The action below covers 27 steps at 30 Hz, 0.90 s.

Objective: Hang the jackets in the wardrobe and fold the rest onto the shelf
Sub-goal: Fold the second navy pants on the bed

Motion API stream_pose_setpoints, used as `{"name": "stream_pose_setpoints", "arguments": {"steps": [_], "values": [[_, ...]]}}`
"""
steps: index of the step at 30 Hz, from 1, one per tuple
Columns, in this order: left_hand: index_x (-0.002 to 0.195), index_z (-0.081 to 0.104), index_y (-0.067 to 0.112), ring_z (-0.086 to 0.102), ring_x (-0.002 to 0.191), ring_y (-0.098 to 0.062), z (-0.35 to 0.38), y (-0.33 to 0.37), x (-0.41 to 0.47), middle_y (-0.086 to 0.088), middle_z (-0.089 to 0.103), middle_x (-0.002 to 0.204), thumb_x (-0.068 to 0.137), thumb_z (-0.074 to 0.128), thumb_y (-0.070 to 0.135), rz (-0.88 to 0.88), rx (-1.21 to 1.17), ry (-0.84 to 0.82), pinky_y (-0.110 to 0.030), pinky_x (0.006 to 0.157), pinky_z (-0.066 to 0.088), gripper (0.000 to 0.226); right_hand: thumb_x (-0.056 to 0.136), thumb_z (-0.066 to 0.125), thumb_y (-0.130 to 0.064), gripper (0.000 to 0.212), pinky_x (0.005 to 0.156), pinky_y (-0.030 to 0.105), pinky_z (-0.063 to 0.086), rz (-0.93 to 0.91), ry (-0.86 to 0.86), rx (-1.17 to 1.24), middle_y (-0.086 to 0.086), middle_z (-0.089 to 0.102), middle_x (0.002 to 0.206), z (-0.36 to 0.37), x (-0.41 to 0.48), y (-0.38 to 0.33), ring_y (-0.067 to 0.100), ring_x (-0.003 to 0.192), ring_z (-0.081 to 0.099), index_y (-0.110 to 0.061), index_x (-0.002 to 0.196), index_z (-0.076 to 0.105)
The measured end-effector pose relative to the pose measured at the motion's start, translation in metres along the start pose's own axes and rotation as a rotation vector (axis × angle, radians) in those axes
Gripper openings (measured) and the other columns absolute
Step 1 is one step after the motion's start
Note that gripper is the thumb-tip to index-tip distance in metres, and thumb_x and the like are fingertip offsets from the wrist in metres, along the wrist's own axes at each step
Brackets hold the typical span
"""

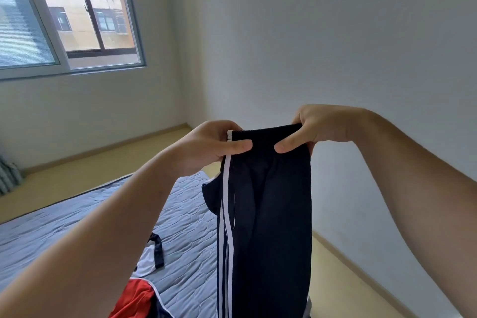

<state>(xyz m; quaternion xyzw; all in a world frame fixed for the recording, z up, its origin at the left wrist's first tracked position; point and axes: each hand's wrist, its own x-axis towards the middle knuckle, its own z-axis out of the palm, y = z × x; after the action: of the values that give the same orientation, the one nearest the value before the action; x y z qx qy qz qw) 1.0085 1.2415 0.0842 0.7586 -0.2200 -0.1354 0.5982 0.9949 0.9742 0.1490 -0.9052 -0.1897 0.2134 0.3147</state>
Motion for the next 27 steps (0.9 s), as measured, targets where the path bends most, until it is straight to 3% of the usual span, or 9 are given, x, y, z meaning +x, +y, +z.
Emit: {"name": "stream_pose_setpoints", "arguments": {"steps": [5, 9, 12, 15, 18, 21, 24, 27], "values": [[0.108, 0.07, 0.004, 0.069, 0.095, -0.025, -0.014, -0.016, 0.03, -0.011, 0.071, 0.097, 0.08, 0.083, 0.011, -0.048, -0.06, 0.043, -0.038, 0.092, 0.056, 0.032, 0.08, 0.08, -0.045, 0.029, 0.073, 0.029, 0.054, -0.033, -0.02, -0.011, 0.001, 0.078, 0.098, -0.022, 0.053, 0.022, 0.016, 0.091, 0.071, -0.02, 0.094, 0.082], [0.111, 0.068, -0.005, 0.066, 0.096, -0.032, -0.012, -0.018, 0.054, -0.02, 0.067, 0.102, 0.081, 0.08, 0.003, -0.134, -0.045, 0.115, -0.052, 0.101, 0.049, 0.033, 0.08, 0.08, -0.044, 0.031, 0.074, 0.031, 0.054, -0.067, -0.118, -0.045, 0.003, 0.078, 0.098, -0.042, 0.089, 0.041, 0.012, 0.084, 0.07, -0.016, 0.094, 0.082], [0.103, 0.07, -0.003, 0.068, 0.093, -0.029, -0.009, -0.013, 0.07, -0.017, 0.069, 0.099, 0.075, 0.076, 0.006, -0.223, -0.078, 0.021, -0.039, 0.087, 0.058, 0.03, 0.078, 0.083, -0.044, 0.036, 0.074, 0.032, 0.053, -0.093, -0.259, -0.019, 0.008, 0.077, 0.101, -0.06, 0.105, 0.057, 0.016, 0.087, 0.07, -0.013, 0.095, 0.081], [0.113, 0.062, -0.011, 0.068, 0.09, -0.03, -0.004, -0.007, 0.083, -0.02, 0.068, 0.101, 0.074, 0.072, 0.003, -0.31, -0.112, -0.063, -0.035, 0.079, 0.061, 0.043, 0.076, 0.082, -0.041, 0.031, 0.071, 0.029, 0.055, -0.144, -0.472, 0.011, 0.008, 0.077, 0.1, -0.08, 0.117, 0.072, 0.019, 0.088, 0.07, -0.015, 0.095, 0.081], [0.125, 0.051, -0.017, 0.07, 0.086, -0.031, -0.005, -0.004, 0.09, -0.024, 0.065, 0.107, 0.07, 0.073, 0.005, -0.339, -0.209, -0.154, -0.036, 0.078, 0.062, 0.063, 0.082, 0.08, -0.036, 0.024, 0.075, 0.031, 0.059, -0.234, -0.679, 0.055, 0.005, 0.077, 0.098, -0.094, 0.13, 0.079, 0.019, 0.087, 0.071, -0.017, 0.097, 0.081], [0.134, 0.045, -0.016, 0.073, 0.089, -0.031, -0.009, -0.003, 0.096, -0.025, 0.065, 0.111, 0.075, 0.067, 0.002, -0.374, -0.308, -0.286, -0.038, 0.077, 0.062, 0.066, 0.082, 0.081, -0.039, 0.027, 0.081, 0.036, 0.059, -0.309, -0.828, 0.084, 0.004, 0.077, 0.098, -0.102, 0.148, 0.083, 0.019, 0.088, 0.073, -0.018, 0.099, 0.08], [0.135, 0.044, -0.017, 0.074, 0.089, -0.03, -0.015, -0.007, 0.106, -0.024, 0.069, 0.106, 0.077, 0.064, -0.002, -0.436, -0.361, -0.348, -0.037, 0.078, 0.063, 0.063, 0.078, 0.085, -0.041, 0.035, 0.087, 0.046, 0.057, -0.321, -0.882, 0.089, 0.008, 0.076, 0.1, -0.102, 0.17, 0.086, 0.024, 0.091, 0.072, -0.014, 0.101, 0.079], [0.128, 0.047, -0.02, 0.074, 0.082, -0.027, -0.031, -0.018, 0.118, -0.022, 0.07, 0.1, 0.072, 0.067, 0.001, -0.531, -0.326, -0.292, -0.033, 0.074, 0.063, 0.063, 0.078, 0.085, -0.038, 0.04, 0.094, 0.054, 0.053, -0.29, -0.906, 0.107, 0.013, 0.075, 0.105, -0.099, 0.198, 0.084, 0.029, 0.096, 0.071, -0.01, 0.105, 0.077]]}}
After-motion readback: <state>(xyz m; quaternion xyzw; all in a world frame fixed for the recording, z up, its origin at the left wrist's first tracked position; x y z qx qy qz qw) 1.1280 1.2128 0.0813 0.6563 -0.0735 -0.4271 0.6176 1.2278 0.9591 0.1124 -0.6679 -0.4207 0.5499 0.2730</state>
